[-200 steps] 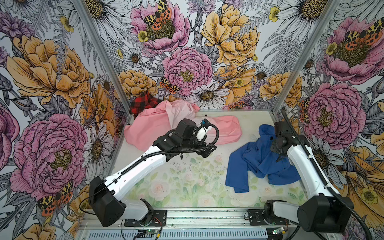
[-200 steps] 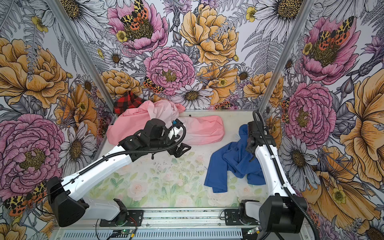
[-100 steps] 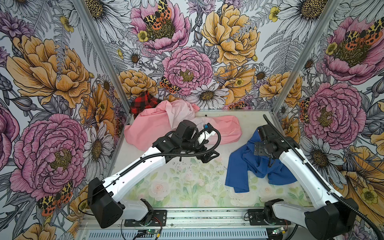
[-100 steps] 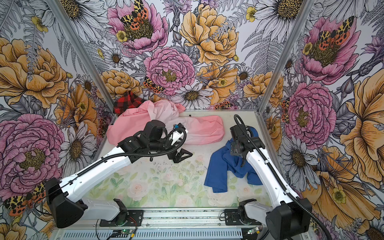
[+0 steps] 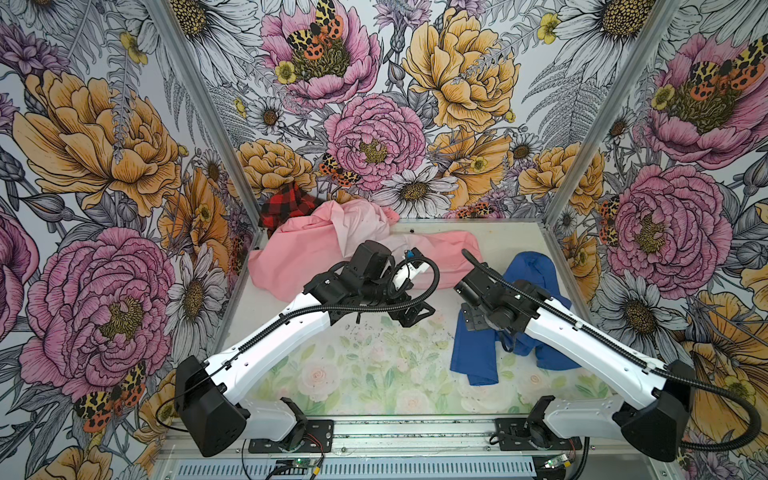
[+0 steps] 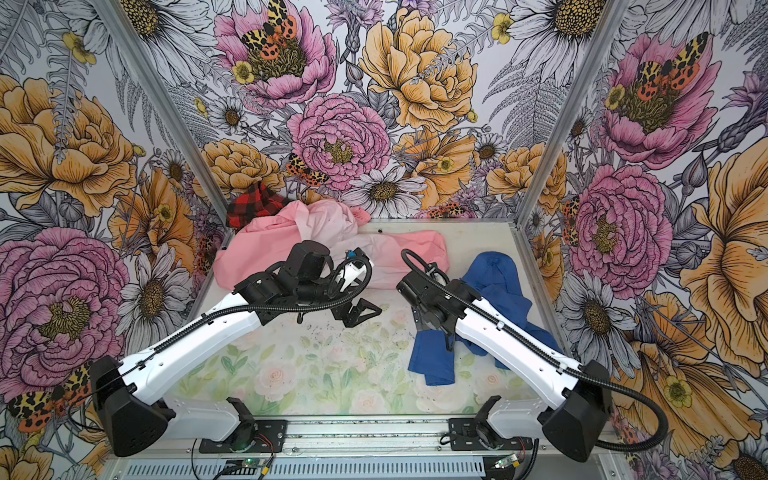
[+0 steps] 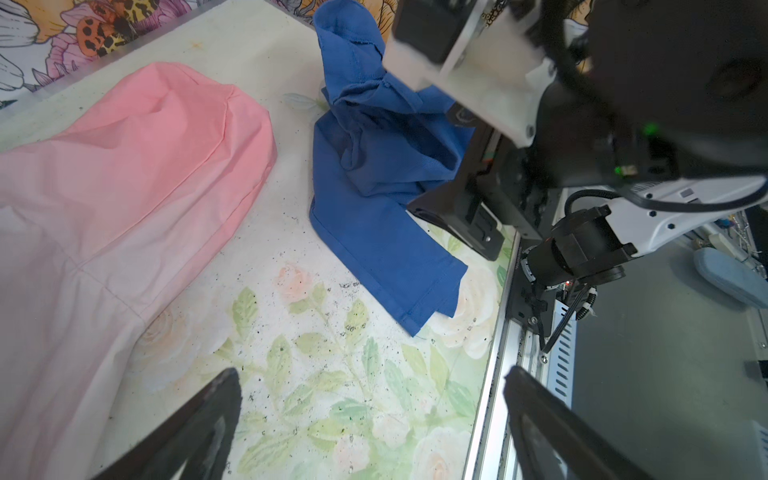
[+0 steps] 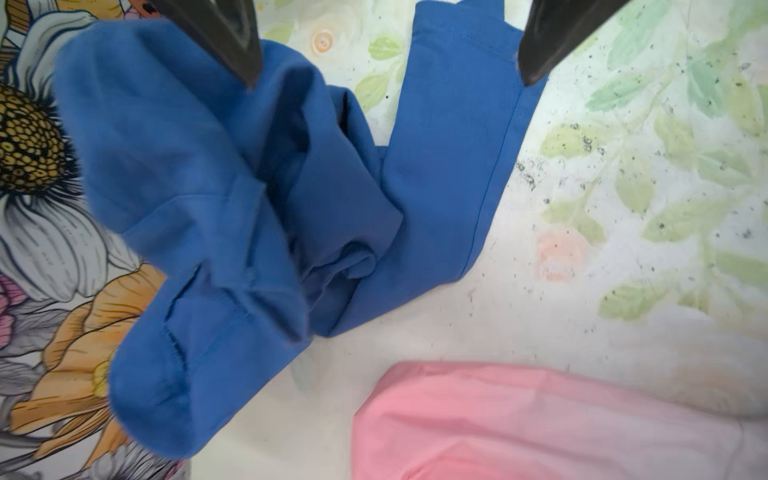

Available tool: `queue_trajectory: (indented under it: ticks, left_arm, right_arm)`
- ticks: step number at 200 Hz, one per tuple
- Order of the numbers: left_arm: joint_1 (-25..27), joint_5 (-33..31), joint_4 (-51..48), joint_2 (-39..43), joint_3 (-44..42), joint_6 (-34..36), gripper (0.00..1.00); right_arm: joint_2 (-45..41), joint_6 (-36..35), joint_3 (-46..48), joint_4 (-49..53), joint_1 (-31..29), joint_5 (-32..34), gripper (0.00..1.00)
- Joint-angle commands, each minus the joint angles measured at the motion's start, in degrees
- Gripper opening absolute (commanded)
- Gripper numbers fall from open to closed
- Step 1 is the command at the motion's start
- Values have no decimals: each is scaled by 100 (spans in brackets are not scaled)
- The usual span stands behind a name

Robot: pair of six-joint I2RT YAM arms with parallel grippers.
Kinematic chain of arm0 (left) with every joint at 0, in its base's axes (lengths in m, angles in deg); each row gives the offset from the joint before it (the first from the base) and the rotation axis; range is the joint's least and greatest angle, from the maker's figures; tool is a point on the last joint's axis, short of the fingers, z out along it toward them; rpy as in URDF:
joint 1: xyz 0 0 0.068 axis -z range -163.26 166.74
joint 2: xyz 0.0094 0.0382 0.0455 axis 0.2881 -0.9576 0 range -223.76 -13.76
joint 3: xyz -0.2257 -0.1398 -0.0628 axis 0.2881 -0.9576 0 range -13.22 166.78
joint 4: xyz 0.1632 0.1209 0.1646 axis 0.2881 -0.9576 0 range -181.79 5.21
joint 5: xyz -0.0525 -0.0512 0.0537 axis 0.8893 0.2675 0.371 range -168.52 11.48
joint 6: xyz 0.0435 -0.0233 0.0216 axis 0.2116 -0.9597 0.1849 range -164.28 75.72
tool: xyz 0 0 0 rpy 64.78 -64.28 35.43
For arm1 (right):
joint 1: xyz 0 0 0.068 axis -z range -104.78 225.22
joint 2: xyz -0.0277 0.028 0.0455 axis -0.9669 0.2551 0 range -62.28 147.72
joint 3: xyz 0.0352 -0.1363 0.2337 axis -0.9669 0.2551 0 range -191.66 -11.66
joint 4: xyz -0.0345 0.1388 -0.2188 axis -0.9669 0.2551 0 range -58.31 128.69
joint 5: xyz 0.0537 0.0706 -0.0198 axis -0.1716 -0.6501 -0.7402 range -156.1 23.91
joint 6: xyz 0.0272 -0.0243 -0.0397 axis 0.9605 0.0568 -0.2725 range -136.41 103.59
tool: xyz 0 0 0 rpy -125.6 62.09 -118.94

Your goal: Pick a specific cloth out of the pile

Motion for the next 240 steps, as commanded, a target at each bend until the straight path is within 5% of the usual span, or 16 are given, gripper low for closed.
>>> queue_trajectory:
  ticks: [1, 26, 116, 152, 190, 240]
  left_arm:
    - [-91, -139, -373, 642, -105, -309, 99]
    - [-246, -114, -697, 1431, -640, -560, 99]
    - [-388, 76, -1042, 2014, -821, -547, 99]
    - [-388, -17, -1038, 2026, -712, -480, 99]
    - [-389, -98, -1041, 2048, -646, -404, 99]
    - [-387, -110, -1000, 1915, -575, -279, 99]
  right_arm:
    - [222, 1203, 417, 86, -478, -296, 94]
    - [82, 2005, 1147, -373, -790, -547, 93]
    - [1111, 2249, 2468, -2324, -995, -1466, 77]
    - [1345, 2265, 2531, -2338, -995, -1576, 53]
    - [872, 1887, 2290, -2179, -689, -1607, 0]
    - [-27, 616, 299, -1003, 173, -1286, 0]
